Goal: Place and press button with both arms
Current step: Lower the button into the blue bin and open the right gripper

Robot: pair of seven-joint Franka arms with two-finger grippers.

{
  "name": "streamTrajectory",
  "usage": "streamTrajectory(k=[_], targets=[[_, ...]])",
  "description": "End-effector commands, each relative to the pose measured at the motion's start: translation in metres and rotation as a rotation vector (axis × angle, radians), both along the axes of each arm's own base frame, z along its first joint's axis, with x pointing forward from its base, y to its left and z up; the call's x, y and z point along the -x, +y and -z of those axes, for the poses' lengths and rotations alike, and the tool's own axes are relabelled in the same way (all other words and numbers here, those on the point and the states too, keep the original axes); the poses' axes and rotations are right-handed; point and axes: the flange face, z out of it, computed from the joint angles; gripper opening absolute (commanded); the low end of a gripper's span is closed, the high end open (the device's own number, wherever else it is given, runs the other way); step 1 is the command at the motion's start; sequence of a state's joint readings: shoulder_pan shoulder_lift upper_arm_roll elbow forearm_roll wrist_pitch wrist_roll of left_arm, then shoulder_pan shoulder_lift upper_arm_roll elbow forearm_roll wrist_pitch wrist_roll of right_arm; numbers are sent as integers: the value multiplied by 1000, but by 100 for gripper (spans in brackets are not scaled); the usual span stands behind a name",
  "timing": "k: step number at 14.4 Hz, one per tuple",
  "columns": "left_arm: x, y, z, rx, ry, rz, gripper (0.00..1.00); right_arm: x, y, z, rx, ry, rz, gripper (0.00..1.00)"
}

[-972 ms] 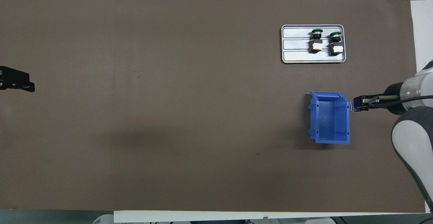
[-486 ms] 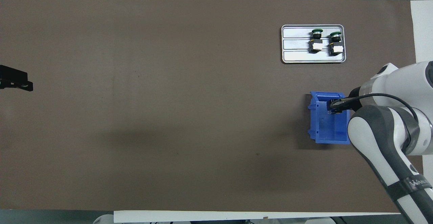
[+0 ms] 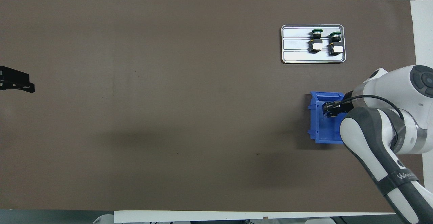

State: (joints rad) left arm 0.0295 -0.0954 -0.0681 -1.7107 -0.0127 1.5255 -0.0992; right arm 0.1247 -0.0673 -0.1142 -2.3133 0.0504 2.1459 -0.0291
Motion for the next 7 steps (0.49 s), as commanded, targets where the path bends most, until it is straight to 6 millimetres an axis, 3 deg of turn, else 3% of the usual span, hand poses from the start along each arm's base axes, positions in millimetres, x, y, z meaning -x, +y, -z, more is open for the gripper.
streamTrajectory(k=[1,2,3,5,7], targets=[[-1,-14,-2,-19,0,41,99,6,-3,15,4,-22,8,18],[-2,-4,-2,-16,3,25,99,8,-5,20,3,-24,2,21],[-3,-12,-1,-12,1,42,99,8,-5,20,3,-19,1,25],[-1,2,-5,-6,1,19,99,9,-3,20,3,-13,-3,37],[1,-9,-3,-20,7,34,99,9,-3,20,3,-12,-3,42]])
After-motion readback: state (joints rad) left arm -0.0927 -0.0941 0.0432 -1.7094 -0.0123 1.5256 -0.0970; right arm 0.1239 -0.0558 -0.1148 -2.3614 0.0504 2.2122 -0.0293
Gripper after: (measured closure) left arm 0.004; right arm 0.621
